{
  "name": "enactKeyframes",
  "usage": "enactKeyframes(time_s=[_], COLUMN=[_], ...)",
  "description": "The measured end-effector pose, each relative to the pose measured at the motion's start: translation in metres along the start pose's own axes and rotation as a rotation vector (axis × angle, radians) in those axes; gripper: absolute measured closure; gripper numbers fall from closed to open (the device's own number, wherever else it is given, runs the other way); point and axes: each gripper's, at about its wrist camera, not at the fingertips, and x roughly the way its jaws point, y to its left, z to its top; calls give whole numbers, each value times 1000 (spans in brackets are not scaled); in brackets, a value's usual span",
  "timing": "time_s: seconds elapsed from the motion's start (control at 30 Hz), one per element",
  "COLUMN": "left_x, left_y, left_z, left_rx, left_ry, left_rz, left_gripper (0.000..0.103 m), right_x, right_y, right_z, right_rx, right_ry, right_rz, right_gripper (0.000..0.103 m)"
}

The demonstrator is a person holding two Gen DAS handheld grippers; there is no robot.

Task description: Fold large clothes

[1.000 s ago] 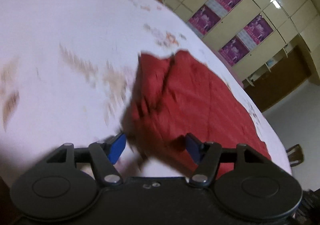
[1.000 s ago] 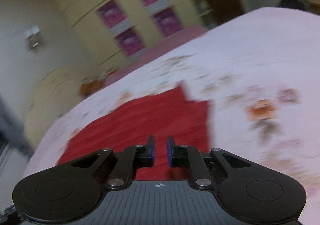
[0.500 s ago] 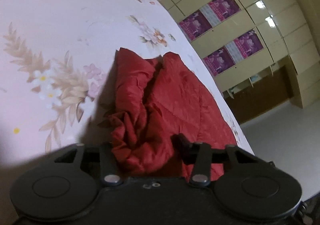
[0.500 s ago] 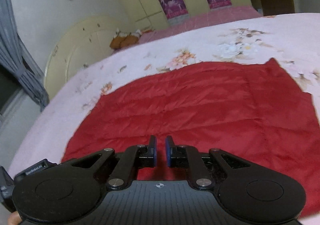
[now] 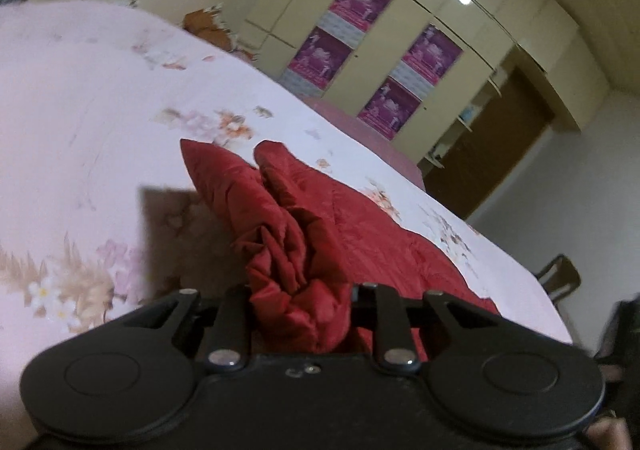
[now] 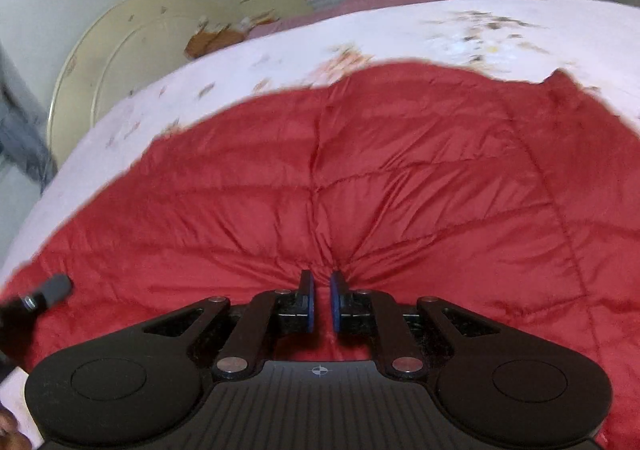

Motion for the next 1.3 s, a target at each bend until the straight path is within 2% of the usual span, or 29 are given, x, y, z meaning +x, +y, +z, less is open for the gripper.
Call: enactKeyframes(time_s=[0.07, 0.2, 0.37, 0.57, 0.63, 0.7, 0.77, 0.87, 0.9, 0.97, 1.07, 1.3], left_x=[-1, -4, -9, -15, -16, -18, -19, -16, -14, -8, 5, 58], left_y=[-6, -16, -40, -79, -91, -106, -123, -152, -162, -181, -212, -270], left_z=[1, 4, 7, 4, 4, 1, -3, -11, -15, -22, -34, -74], left_rx=[25, 64, 133, 235, 253, 272, 305, 357, 373, 398, 445, 568], left_ry=[3, 4, -3, -45, -56, -65, -73, -82, -83, -77, -58, 106], left_rz=[3, 3, -14, -9, -1, 3, 1, -11, -17, -34, -61, -132], left_gripper=[81, 81, 81, 81, 81, 81, 81, 81, 81, 81, 81, 81], right_x=[-23, -45, -24, -15, -32, -57, -87, -110, -111, -101, -91, -96], right_y=[0, -6, -7, -14, -25, -41, -69, -116, -132, -153, -164, -179], right_z=[-1, -15, -36, -33, -25, -15, -5, 6, 9, 13, 9, 0], right_rx=[-6, 34, 24, 7, 41, 32, 33, 70, 92, 137, 143, 162], right_ry=[-10, 46, 129, 144, 101, 21, -88, -173, -172, -102, -47, 0], right_rz=[13, 33, 12, 57, 90, 67, -5, -146, -169, -133, -72, 15], right_gripper=[93, 93, 93, 94, 94, 94, 94, 94, 94, 94, 94, 94])
